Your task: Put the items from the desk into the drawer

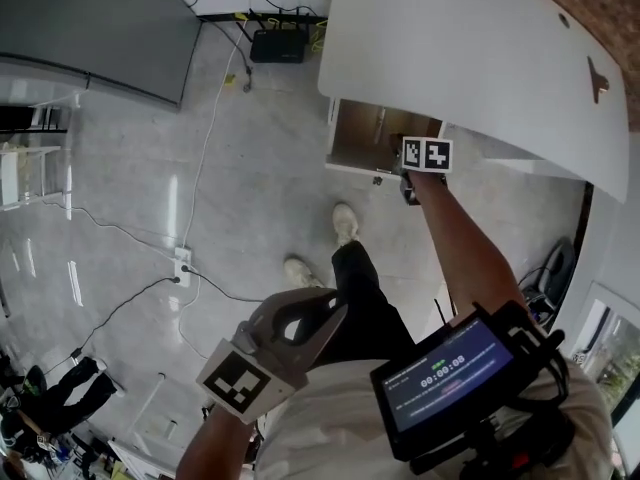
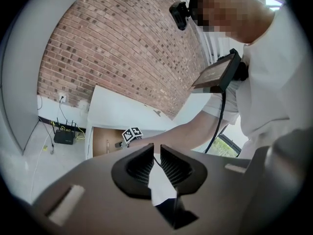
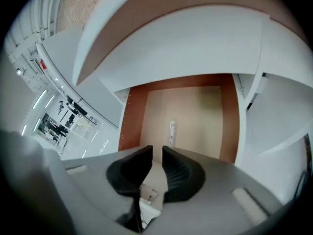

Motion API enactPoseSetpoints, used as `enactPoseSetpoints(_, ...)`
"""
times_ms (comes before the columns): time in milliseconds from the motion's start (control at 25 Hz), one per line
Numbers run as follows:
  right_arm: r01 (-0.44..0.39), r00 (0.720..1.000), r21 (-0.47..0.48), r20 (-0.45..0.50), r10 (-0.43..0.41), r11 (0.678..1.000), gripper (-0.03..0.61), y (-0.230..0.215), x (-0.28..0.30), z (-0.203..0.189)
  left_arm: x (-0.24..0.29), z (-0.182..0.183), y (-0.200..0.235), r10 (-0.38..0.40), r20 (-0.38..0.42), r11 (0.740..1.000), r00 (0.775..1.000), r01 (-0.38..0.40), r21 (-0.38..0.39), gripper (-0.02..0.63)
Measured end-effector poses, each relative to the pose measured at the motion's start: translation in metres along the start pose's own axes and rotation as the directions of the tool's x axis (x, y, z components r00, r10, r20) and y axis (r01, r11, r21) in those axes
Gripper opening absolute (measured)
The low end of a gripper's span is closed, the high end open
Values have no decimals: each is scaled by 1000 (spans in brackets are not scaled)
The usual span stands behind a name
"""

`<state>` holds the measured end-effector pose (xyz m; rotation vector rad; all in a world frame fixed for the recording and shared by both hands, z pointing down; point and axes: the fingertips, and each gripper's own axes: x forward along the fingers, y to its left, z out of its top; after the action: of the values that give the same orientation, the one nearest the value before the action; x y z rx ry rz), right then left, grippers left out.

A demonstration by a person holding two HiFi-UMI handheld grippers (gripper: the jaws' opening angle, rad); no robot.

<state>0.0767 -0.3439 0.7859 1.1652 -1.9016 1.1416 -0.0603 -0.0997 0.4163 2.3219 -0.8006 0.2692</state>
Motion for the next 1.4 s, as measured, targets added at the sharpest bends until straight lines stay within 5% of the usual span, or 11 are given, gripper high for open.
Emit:
enactPoseSetpoints(320,0,1000,-92,-7,-1,996,57,49,-94,-38,-51,6,-30,-25,41,999,999,24,39,49)
enactPoseSetpoints(920,-99,986,-285,99,132,953,3,188,-263,-62,-133,8,-56,-11,90,985,996,-4,170,39)
enactPoseSetpoints(1400,-95,965,-584,145,218,807,3,304,-347,-107,-176,-29,-60,11,35,974,999,-19,225,8)
